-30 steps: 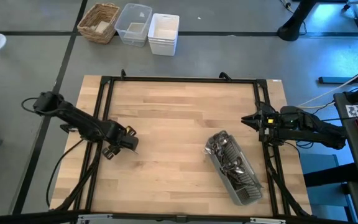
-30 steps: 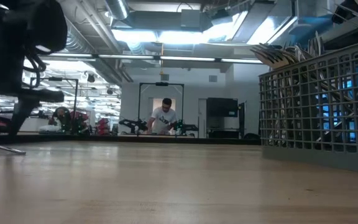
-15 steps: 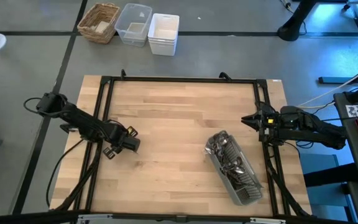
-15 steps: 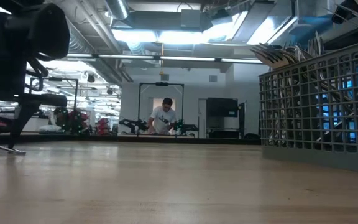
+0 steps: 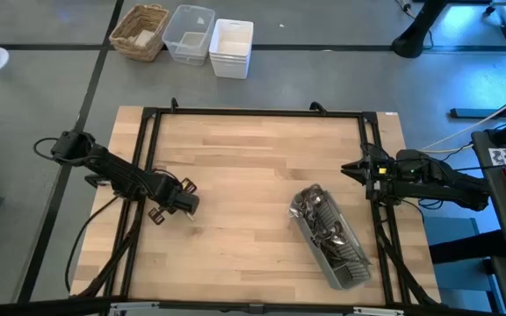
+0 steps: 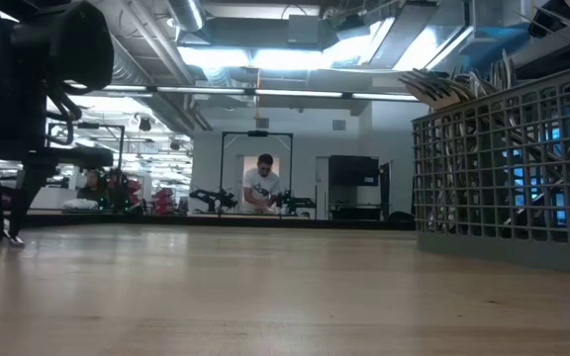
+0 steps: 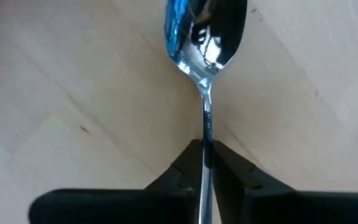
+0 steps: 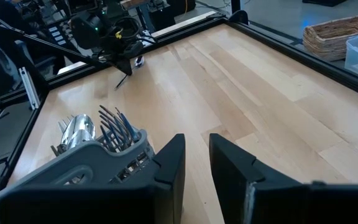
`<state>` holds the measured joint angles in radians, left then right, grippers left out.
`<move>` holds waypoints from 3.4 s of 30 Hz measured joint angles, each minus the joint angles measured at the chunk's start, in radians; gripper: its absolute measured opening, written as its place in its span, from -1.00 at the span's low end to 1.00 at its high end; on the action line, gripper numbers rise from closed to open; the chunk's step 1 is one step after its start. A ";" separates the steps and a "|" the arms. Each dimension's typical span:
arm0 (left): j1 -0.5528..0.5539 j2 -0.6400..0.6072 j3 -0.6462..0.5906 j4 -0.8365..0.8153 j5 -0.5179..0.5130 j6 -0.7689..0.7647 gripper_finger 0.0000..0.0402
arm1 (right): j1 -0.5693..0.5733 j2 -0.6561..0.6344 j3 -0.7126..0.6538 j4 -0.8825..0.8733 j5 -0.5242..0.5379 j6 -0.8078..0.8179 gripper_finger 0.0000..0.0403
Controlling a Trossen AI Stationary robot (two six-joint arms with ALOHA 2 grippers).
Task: Sort silverware
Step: Put the silver spoon into the gray silverware basket
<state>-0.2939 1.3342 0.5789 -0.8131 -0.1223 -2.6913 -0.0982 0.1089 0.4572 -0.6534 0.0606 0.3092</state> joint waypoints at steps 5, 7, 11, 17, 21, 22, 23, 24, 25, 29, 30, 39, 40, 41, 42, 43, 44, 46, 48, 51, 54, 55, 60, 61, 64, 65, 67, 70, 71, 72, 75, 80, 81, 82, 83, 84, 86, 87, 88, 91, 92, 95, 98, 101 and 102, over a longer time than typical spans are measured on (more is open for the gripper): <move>0.000 0.000 0.000 0.014 0.029 0.000 -0.87 | 0.000 0.000 0.000 0.000 0.000 0.000 -0.62; 0.000 0.000 0.000 0.025 0.039 -0.022 -0.90 | 0.000 0.000 0.000 0.000 0.000 0.000 -0.62; 0.000 0.000 0.000 0.042 0.014 -0.017 -0.95 | 0.000 0.000 0.000 0.000 0.000 0.000 -0.62; 0.001 0.001 -0.001 0.111 -0.126 0.064 -0.95 | 0.000 0.000 0.000 0.000 0.000 0.000 -0.62; 0.001 0.001 -0.001 0.155 -0.225 0.130 -0.97 | 0.000 0.000 0.000 0.000 0.000 0.000 -0.62; 0.001 0.001 -0.001 0.171 -0.251 0.135 -0.98 | 0.000 0.000 0.000 0.000 0.000 0.000 -0.62; 0.001 0.001 -0.001 0.186 -0.281 0.147 -0.98 | 0.000 0.000 0.000 0.000 0.000 0.000 -0.62; 0.001 0.001 -0.001 0.202 -0.315 0.169 -0.98 | 0.000 0.000 0.000 0.000 0.000 0.000 -0.62; 0.001 0.001 -0.001 0.223 -0.352 0.193 -0.98 | 0.000 0.000 0.000 0.000 0.000 0.000 -0.62; 0.001 0.001 -0.001 0.348 -0.560 0.323 -0.97 | 0.000 0.000 0.000 0.000 0.000 0.000 -0.62; 0.003 0.001 -0.001 0.393 -0.626 0.361 -0.98 | 0.000 0.000 0.000 0.000 0.000 0.000 -0.62; 0.109 0.001 0.013 1.142 -0.852 1.392 -0.98 | 0.000 0.000 0.000 0.000 0.000 0.000 -0.62; 0.126 0.001 0.021 1.224 -0.817 1.520 -0.99 | 0.000 0.000 0.000 0.000 0.000 0.000 -0.62; 0.143 0.005 0.033 1.289 -0.780 1.626 -0.99 | 0.000 0.000 0.000 0.000 0.000 0.000 -0.62; 0.158 0.012 0.048 1.343 -0.743 1.716 -0.98 | 0.000 0.000 0.000 0.000 0.000 0.000 -0.62; 0.169 0.023 0.066 1.385 -0.701 1.793 -0.98 | 0.000 0.000 0.000 0.000 0.000 0.000 -0.62; 0.180 0.039 0.088 1.410 -0.662 1.854 -0.97 | 0.000 0.000 0.000 0.000 0.000 0.000 -0.62; 0.193 0.086 0.146 1.430 -0.584 1.932 -0.97 | 0.000 0.000 0.000 0.000 0.000 0.000 -0.62; 0.198 0.149 0.217 1.432 -0.515 1.977 -0.98 | 0.000 0.000 0.000 0.000 0.000 0.000 -0.62; 0.198 0.263 0.346 1.433 -0.425 2.041 -0.98 | 0.000 0.000 0.000 0.000 0.000 0.000 -0.62; 0.196 0.374 0.489 1.435 -0.318 2.132 -0.97 | 0.000 0.000 0.000 0.000 0.000 0.000 -0.62; 0.195 0.407 0.536 1.435 -0.279 2.162 -0.97 | 0.000 0.000 0.000 0.000 0.000 0.000 -0.62; 0.168 0.561 0.743 1.428 -0.128 2.337 -0.98 | 0.000 0.000 0.000 0.000 0.000 0.000 -0.62; 0.160 0.586 0.774 1.427 -0.105 2.377 -0.98 | 0.000 0.000 0.000 0.000 0.000 0.000 -0.62; 0.135 0.661 0.850 1.422 -0.055 2.499 -0.96 | 0.000 0.000 0.000 0.000 0.000 0.000 -0.62; 0.128 0.684 0.870 1.422 -0.041 2.530 -0.95 | 0.000 0.000 0.000 0.000 0.000 0.000 -0.62; 0.114 0.725 0.905 1.423 -0.017 2.568 -0.95 | 0.000 0.000 0.000 0.000 0.000 0.000 -0.62; 0.101 0.770 0.947 1.429 -0.005 2.568 -0.97 | 0.000 0.000 0.000 0.000 0.000 0.000 -0.62; 0.097 0.779 0.954 1.431 -0.003 2.568 -0.97 | 0.000 0.000 0.000 0.000 0.000 0.000 -0.62; 0.095 0.786 0.957 1.431 -0.003 2.572 -0.97 | 0.000 0.000 0.000 0.000 0.000 0.000 -0.62; 0.093 0.797 0.961 1.432 -0.003 2.600 -0.97 | 0.000 0.000 0.000 0.000 0.000 0.000 -0.62; 0.100 0.798 0.961 1.427 -0.001 2.599 -0.93 | 0.000 0.000 0.000 0.000 0.000 0.000 -0.62; 0.100 0.798 0.961 1.414 -0.001 2.605 -0.93 | 0.000 0.000 0.000 0.000 0.000 0.000 -0.62; 0.100 0.798 0.961 1.397 -0.002 2.617 -0.93 | 0.000 0.000 0.000 0.000 0.000 0.000 -0.62; 0.100 0.798 0.961 1.377 -0.003 2.621 -0.93 | 0.000 0.000 0.000 0.000 0.000 0.000 -0.62; 0.100 0.798 0.960 1.360 -0.003 2.620 -0.92 | 0.000 0.000 0.000 0.000 0.000 0.000 -0.62; 0.101 0.798 0.960 1.356 -0.003 2.620 -0.92 | 0.000 0.000 0.000 0.000 0.000 0.000 -0.62; 0.101 0.798 0.960 1.359 -0.003 2.621 -0.92 | 0.000 0.000 0.000 0.000 0.000 0.000 -0.62; 0.102 0.798 0.960 1.361 -0.002 2.620 -0.92 | 0.000 0.000 0.000 0.000 0.000 0.000 -0.62; 0.104 0.798 0.960 1.349 -0.003 2.601 -0.92 | 0.000 0.000 0.000 0.000 0.000 0.000 -0.62; 0.105 0.798 0.960 1.345 -0.004 2.596 -0.92 | 0.000 0.000 0.000 0.000 0.000 0.000 -0.62; 0.105 0.798 0.960 1.350 -0.019 2.592 -0.92 | 0.000 0.000 0.000 0.000 0.000 0.000 -0.62; 0.109 0.798 0.960 1.348 -0.019 2.584 -0.92 | 0.000 0.000 0.000 0.000 0.000 0.000 -0.62; 0.112 0.798 0.960 1.356 -0.019 2.595 -0.92 | 0.000 0.000 0.000 0.000 0.000 0.000 -0.62; 0.113 0.798 0.960 1.362 -0.019 2.601 -0.92 | 0.000 0.000 0.000 0.000 0.000 0.000 -0.62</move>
<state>-0.1814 2.1319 1.5391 0.5486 -0.1416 -0.0900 -0.0982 0.1093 0.4572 -0.6535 0.0605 0.3092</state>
